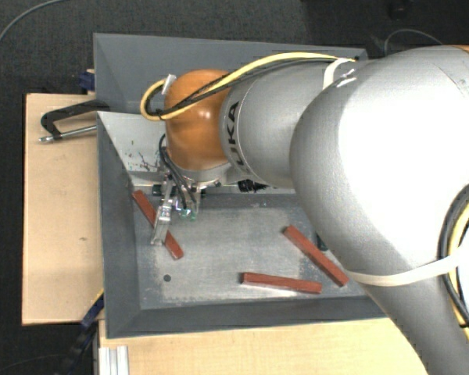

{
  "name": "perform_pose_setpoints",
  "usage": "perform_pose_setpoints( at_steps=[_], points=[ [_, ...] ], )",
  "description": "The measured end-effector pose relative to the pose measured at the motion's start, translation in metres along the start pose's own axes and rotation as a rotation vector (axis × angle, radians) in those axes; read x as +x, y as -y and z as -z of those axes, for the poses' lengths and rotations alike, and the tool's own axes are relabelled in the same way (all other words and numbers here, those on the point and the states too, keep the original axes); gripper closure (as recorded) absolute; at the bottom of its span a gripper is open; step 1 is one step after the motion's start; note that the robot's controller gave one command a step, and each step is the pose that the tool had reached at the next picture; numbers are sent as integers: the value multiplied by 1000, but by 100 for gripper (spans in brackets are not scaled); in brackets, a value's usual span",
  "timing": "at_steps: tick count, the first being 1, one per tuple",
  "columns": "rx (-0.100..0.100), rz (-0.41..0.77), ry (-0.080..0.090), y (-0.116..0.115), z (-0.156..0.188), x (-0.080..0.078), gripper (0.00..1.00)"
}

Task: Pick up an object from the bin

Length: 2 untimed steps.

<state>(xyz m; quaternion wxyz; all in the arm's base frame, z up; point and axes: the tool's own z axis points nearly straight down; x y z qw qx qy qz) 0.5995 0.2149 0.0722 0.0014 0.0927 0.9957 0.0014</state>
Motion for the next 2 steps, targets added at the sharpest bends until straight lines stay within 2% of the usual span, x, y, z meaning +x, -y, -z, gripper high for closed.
perform_pose_setpoints(
  at_steps=[1,2],
  points=[
    [-5,-4,26,1,8,-8,100],
    [-5,-3,10,-1,126,-11,100]
  ],
)
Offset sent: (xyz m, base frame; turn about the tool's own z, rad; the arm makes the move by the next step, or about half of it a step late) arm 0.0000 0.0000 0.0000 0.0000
